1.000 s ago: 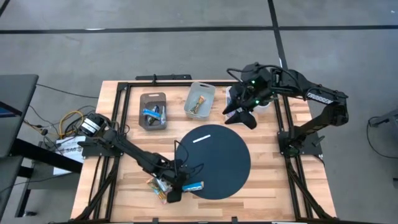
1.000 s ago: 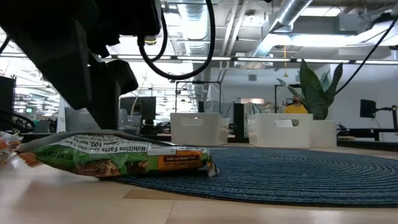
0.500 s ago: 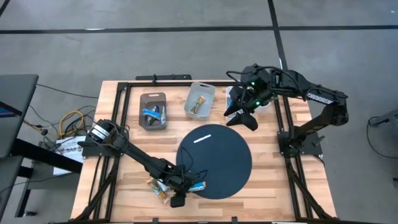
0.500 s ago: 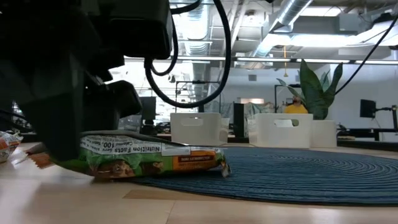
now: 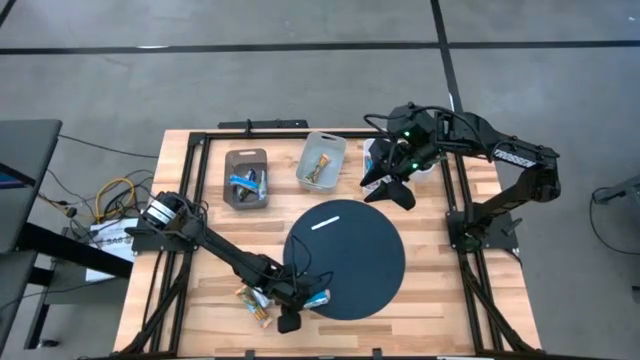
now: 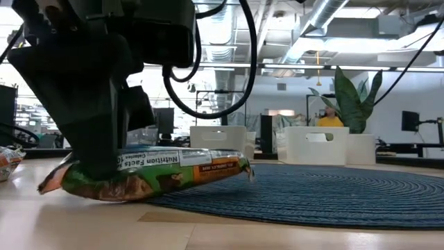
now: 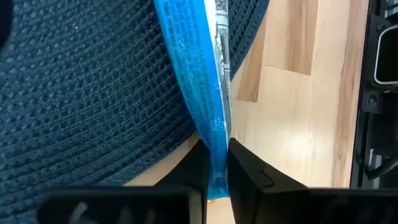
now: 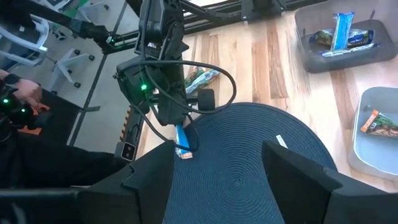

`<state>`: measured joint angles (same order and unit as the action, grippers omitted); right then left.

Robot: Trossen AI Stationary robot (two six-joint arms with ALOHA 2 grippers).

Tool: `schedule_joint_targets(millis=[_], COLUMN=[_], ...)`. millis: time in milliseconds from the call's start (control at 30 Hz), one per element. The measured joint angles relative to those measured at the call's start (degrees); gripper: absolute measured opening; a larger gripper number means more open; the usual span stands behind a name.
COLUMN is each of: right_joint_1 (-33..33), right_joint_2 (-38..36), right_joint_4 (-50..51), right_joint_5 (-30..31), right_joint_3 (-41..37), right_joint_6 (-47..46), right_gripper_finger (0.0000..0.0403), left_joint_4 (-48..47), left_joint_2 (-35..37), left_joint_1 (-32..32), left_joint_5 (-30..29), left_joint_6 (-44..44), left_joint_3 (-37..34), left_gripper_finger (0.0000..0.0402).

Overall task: Pick and place Granola Bars by type
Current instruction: Put the yellow granola bar into the gray bin

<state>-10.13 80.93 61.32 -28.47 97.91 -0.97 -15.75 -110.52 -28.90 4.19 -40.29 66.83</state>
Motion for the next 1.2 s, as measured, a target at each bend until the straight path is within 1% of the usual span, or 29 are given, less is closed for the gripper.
schedule_joint_targets(millis=[100, 233, 367, 500, 633, 767, 900, 1000, 1100, 1200], right_joint_1=[0.0, 0.0, 0.0, 0.0, 0.0, 0.0, 0.0, -0.1, -0.6, -1.5], right_joint_2=[0.0, 0.0, 0.0, 0.0, 0.0, 0.0, 0.0, 0.0, 0.0, -0.1], right_joint_4=[0.0, 0.0, 1.2, 2.1, 2.4, 2.3, 1.9, 1.0, -0.3, -1.9], right_joint_5=[0.0, 0.0, 0.0, -0.2, -0.3, -0.2, -0.1, 0.0, 0.1, 0.3], right_joint_3=[0.0, 0.0, 0.0, 0.0, 0.0, 0.0, 0.0, 0.0, 0.0, 0.0], right_joint_6=[0.3, 1.0, 2.7, 3.2, 4.0, 4.0, 4.0, 4.0, 3.6, 3.5], right_gripper_finger=[0.0232, 0.0232, 0.0232, 0.0232, 0.0232, 0.0232, 0.0232, 0.0232, 0.0232, 0.0232], left_joint_4=[-0.1, -0.6, -4.6, -9.8, -13.3, -12.9, -10.0, -6.9, -5.7, -4.4], left_joint_2=[1.0, 5.2, 11.6, 18.5, 23.5, 25.7, 25.9, 25.9, 25.9, 25.9], left_joint_1=[0.4, 2.0, 4.6, 8.8, 14.6, 22.1, 29.6, 34.9, 40.2, 44.3], left_joint_5=[-0.1, -1.8, -8.9, -16.5, -20.3, -20.1, -18.9, -17.5, -15.6, -12.6], left_joint_6=[-1.8, -2.6, -3.7, -5.1, -5.4, -5.4, -4.1, -2.9, -2.2, -0.4], left_joint_3=[0.0, 0.0, 0.0, 0.0, 0.0, 0.0, 0.0, 0.0, 0.0, 0.0], left_gripper_finger=[0.0023, 0.002, 0.0013, 0.0012, 0.0012, 0.0011, 0.0011, 0.0011, 0.0012, 0.0022])
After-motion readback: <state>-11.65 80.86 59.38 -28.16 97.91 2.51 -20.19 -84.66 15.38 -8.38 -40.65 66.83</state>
